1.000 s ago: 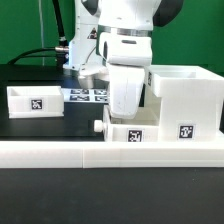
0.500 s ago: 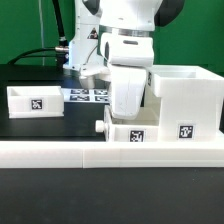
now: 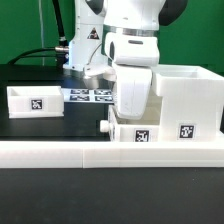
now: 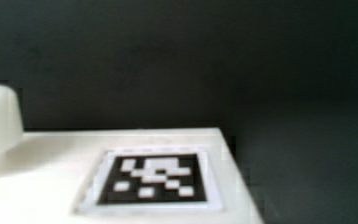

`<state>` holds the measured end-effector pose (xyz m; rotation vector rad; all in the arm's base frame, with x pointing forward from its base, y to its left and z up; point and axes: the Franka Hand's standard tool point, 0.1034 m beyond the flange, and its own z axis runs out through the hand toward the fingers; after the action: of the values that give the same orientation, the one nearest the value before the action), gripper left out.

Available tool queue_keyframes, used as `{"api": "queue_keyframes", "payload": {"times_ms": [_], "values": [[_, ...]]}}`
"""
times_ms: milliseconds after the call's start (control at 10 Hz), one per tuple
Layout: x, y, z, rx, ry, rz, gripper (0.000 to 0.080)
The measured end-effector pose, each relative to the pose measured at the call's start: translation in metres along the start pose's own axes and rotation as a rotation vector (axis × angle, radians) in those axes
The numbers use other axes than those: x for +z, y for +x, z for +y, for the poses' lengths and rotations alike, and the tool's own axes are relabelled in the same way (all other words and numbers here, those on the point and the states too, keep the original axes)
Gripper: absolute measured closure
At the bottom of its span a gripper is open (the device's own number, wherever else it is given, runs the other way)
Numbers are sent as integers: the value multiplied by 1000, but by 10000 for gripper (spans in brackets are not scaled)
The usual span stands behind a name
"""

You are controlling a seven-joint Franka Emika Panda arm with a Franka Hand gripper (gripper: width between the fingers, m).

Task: Assemble drawer

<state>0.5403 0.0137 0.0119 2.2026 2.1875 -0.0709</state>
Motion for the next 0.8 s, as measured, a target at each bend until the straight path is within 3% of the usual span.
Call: {"api": "queue_keyframes", "payload": {"times_ms": [200, 300, 400, 500, 600, 700, 800], "values": [[0, -1, 1, 1, -1, -1, 758], [1, -2, 1, 3, 0, -1, 683], [1, -2, 1, 5, 0, -1, 683], [1, -2, 1, 11, 0, 0, 535], [0, -2, 1, 28, -2, 0, 535], [0, -2, 1, 38, -2, 0, 328], [-1, -2, 1, 40, -2, 0, 328]]}}
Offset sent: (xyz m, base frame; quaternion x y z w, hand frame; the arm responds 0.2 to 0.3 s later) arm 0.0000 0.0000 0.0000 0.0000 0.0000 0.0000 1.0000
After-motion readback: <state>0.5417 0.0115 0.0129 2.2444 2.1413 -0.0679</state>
